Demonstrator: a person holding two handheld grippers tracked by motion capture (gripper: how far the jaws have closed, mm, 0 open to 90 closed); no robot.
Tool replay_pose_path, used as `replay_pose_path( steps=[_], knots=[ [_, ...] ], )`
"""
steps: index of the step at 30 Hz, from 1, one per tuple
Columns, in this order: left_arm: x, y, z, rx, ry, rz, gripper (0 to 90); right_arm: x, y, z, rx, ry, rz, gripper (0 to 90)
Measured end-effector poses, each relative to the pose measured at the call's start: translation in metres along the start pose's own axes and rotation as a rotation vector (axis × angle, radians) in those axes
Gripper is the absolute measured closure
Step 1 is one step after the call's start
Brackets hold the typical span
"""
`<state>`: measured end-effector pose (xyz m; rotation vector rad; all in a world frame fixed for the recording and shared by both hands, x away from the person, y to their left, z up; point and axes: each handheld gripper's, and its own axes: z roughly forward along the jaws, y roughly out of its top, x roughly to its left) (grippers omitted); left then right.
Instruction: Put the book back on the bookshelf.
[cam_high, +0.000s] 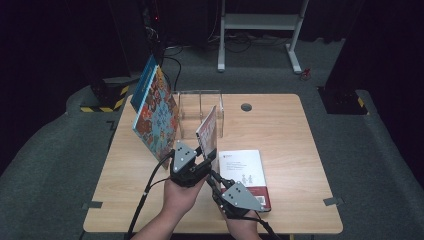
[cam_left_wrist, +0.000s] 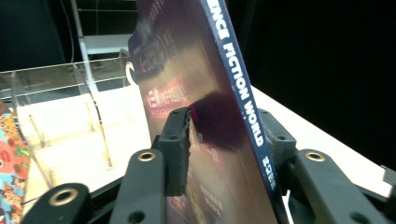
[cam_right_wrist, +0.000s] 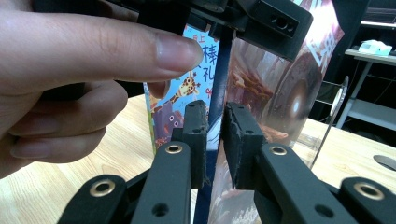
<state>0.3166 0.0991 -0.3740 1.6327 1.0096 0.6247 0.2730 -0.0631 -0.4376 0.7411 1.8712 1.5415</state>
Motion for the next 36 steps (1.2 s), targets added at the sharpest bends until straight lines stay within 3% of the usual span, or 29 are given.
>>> replay_pose_path(
  steps=[4,11,21,29,36],
  knots=[
    [0.0,-0.001,0.0,0.0,0.006,0.012,63.9,0.0,-0.001,0.001,0.001,0.005,-0.005,78.6],
    [-0.002,-0.004,-0.001,-0.011,0.003,0.039,80.9,0.004,-0.004,0.005,0.022,0.055,0.004,71.8],
    [0.002,-0.004,-0.006,-0.047,0.006,0.054,84.0,0.007,-0.004,0.005,0.035,0.143,0.052,74.4],
    [0.014,-0.004,-0.012,-0.065,0.012,0.05,83.9,-0.003,-0.007,0.0,0.028,0.121,0.083,74.4],
    [0.023,-0.003,-0.021,-0.098,0.004,0.076,83.9,-0.014,-0.01,-0.003,0.036,0.085,0.094,73.9]
  ],
)
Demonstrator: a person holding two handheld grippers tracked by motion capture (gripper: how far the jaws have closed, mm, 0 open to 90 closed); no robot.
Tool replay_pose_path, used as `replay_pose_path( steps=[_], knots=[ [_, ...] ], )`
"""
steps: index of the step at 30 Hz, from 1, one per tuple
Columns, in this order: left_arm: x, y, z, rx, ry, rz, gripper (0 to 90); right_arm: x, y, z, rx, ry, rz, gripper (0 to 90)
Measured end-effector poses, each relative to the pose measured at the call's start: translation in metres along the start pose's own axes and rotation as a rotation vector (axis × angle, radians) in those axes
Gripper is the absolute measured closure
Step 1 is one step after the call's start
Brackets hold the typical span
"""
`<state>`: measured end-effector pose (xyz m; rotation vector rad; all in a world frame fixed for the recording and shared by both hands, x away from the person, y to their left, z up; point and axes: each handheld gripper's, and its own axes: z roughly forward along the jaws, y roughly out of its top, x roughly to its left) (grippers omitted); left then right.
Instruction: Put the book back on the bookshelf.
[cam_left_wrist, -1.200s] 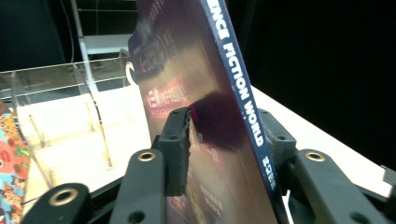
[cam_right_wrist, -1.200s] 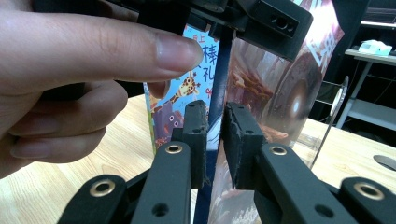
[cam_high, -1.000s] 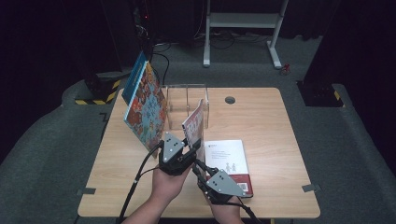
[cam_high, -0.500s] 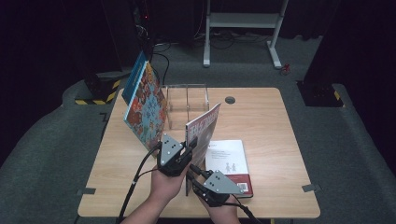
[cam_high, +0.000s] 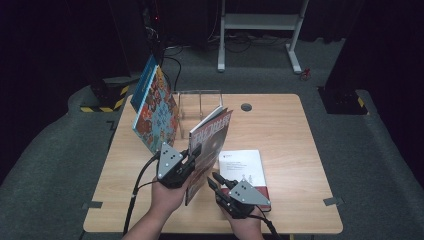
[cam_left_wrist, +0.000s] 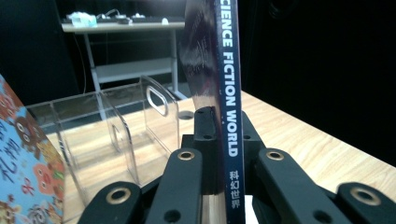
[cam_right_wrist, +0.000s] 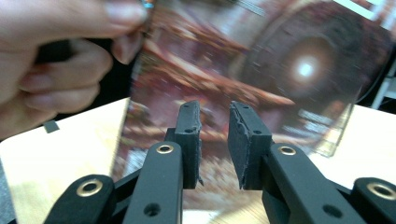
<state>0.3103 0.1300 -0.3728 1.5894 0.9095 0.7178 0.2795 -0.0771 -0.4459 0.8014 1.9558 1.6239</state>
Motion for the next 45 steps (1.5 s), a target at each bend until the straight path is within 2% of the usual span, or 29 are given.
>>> replay_pose_path(
  steps=[3,6,13,19,25,30,38,45],
  knots=[
    [0.006,0.001,-0.003,-0.02,0.005,0.009,83.9,-0.006,-0.001,-0.002,0.0,-0.017,0.014,73.9],
    [0.014,0.002,-0.005,-0.035,-0.003,-0.005,83.9,-0.011,-0.001,-0.004,-0.002,-0.036,0.028,73.9],
    [0.017,0.005,-0.004,-0.056,0.004,0.006,83.9,-0.023,0.001,-0.009,-0.012,-0.071,0.046,74.0],
    [0.021,0.006,0.005,-0.08,-0.001,0.019,83.9,-0.032,0.0,-0.014,-0.021,-0.098,0.065,74.1],
    [0.024,0.004,0.013,-0.088,0.004,0.023,83.9,-0.034,0.0,-0.015,-0.021,-0.106,0.068,74.4],
    [0.031,0.003,0.018,-0.115,0.009,0.031,83.9,-0.035,0.0,-0.015,-0.018,-0.11,0.073,74.6],
    [0.037,0.002,0.026,-0.116,0.017,0.019,83.9,-0.035,-0.002,-0.013,-0.014,-0.11,0.073,74.7],
    [0.04,-0.006,0.03,-0.113,0.001,0.013,83.9,-0.036,-0.003,-0.013,-0.011,-0.109,0.068,74.8]
  ],
)
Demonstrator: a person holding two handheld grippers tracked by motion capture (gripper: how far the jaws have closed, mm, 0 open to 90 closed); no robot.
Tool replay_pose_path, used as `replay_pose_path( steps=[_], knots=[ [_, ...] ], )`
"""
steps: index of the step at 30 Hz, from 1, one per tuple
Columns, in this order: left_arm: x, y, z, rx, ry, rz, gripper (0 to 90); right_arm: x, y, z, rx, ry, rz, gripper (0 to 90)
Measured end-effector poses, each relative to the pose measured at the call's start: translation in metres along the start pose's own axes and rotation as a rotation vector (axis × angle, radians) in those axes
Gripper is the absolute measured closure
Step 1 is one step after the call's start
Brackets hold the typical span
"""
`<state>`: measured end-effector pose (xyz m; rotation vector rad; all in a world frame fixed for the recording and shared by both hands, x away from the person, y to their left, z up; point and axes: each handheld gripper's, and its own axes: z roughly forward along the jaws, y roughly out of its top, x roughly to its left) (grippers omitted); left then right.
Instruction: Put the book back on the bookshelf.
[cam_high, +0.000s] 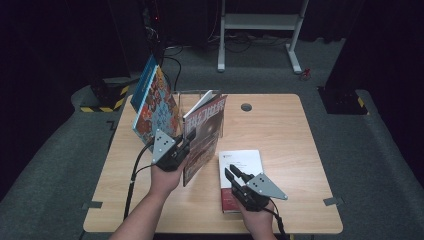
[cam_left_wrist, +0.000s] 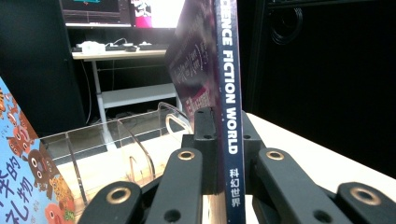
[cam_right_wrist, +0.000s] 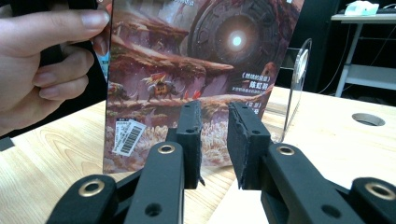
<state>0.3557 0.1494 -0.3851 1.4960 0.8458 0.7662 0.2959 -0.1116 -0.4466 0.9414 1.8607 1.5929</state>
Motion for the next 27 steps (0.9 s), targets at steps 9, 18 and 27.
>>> replay_pose_path(
  steps=[9,18,27],
  knots=[
    [0.005,-0.008,-0.008,-0.01,-0.013,-0.001,83.8,-0.001,0.0,0.0,0.004,-0.002,0.002,74.8],
    [0.008,-0.02,-0.027,-0.001,-0.04,0.007,83.6,-0.001,-0.001,0.0,0.011,-0.002,0.007,74.7],
    [0.008,-0.034,-0.044,0.021,-0.07,0.021,83.3,-0.002,-0.003,0.002,0.019,-0.006,0.006,74.7]
  ],
)
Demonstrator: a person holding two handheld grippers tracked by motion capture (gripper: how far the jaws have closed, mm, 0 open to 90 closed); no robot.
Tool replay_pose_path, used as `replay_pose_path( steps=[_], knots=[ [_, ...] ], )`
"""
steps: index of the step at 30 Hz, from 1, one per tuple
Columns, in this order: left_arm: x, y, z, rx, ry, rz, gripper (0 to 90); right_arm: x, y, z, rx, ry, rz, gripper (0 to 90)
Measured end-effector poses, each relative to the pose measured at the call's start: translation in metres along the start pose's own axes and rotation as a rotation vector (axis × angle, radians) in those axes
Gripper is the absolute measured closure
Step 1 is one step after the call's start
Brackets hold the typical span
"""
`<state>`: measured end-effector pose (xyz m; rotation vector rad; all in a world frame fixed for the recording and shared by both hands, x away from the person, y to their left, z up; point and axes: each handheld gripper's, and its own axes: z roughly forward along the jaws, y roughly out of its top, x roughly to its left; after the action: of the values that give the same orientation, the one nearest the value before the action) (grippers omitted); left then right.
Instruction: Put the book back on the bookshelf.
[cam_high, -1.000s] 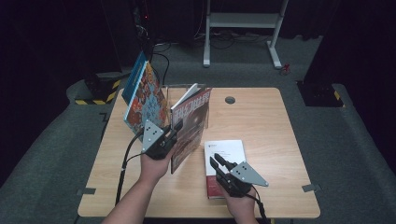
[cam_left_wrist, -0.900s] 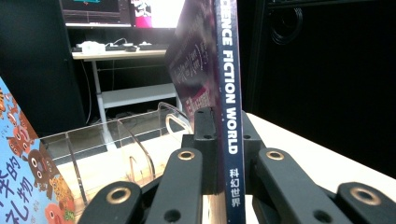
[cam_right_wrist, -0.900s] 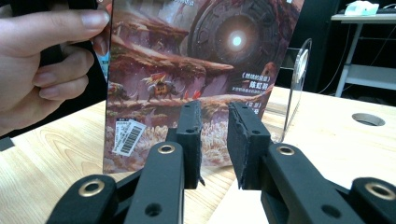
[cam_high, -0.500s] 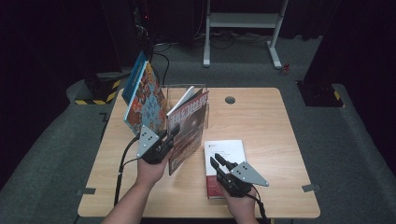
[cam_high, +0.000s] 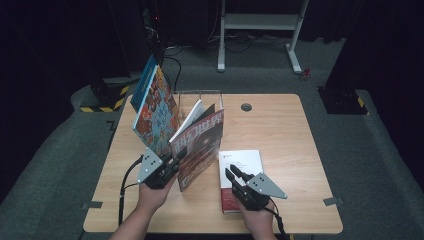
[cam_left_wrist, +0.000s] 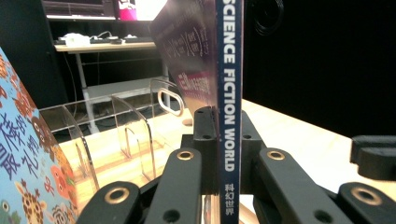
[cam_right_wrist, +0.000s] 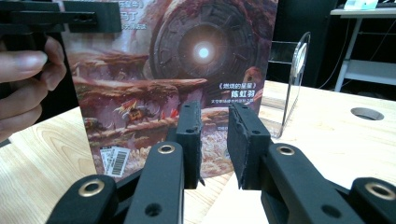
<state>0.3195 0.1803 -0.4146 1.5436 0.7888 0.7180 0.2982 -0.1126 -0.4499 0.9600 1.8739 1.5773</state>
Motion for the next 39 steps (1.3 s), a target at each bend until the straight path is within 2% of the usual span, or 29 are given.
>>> replay_pose_path(
  steps=[10,12,20,30,34,39],
  knots=[
    [-0.001,-0.006,-0.01,0.013,-0.006,0.022,82.8,0.0,-0.002,0.001,0.011,-0.001,0.006,74.6],
    [-0.002,-0.005,-0.011,0.028,-0.008,0.036,82.6,0.0,-0.002,0.002,0.013,0.0,0.006,74.6],
    [-0.004,-0.001,-0.012,0.063,-0.018,0.054,82.0,-0.001,-0.002,0.001,0.012,-0.002,0.008,74.5],
    [-0.002,0.012,-0.013,0.061,-0.019,0.054,75.4,-0.002,-0.001,0.0,0.009,-0.001,0.015,74.2],
    [-0.002,0.017,-0.013,0.067,0.001,0.057,79.1,-0.002,-0.001,0.001,0.012,0.003,0.017,73.2],
    [-0.004,0.017,-0.013,0.066,-0.005,0.05,81.9,-0.005,-0.001,0.002,0.028,-0.001,0.023,70.0]
  ],
)
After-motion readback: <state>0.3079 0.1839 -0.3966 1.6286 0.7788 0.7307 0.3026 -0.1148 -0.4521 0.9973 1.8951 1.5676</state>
